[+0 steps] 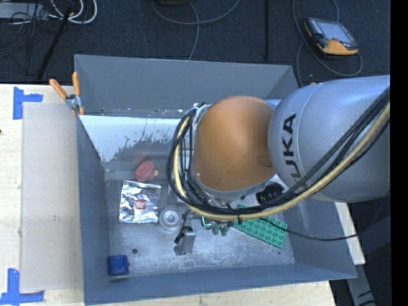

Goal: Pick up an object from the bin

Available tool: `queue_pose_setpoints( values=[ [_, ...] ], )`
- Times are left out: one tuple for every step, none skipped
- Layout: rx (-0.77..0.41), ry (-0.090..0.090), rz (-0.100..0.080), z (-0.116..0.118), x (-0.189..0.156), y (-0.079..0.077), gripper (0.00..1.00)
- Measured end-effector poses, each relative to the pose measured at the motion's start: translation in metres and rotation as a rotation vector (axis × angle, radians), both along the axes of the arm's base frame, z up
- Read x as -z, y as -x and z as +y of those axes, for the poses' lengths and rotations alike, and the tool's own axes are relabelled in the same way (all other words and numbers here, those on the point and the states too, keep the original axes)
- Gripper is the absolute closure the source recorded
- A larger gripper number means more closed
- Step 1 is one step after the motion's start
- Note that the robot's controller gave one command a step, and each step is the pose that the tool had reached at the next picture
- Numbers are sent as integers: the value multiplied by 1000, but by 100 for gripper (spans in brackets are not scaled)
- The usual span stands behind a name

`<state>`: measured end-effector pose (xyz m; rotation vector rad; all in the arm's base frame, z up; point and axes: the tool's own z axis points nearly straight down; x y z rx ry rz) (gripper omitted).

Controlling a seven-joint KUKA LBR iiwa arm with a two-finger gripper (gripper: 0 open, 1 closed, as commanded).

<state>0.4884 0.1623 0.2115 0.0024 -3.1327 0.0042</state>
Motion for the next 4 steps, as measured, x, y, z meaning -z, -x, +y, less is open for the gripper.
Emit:
queue_pose_setpoints(
  values=[
    [324, 2, -3, 5, 119, -48, 0],
    [177, -1, 0, 47, 142, -93, 0],
    [183, -2, -8, 45, 142, -95, 100],
    [185, -5, -18, 19, -36, -95, 100]
  ],
)
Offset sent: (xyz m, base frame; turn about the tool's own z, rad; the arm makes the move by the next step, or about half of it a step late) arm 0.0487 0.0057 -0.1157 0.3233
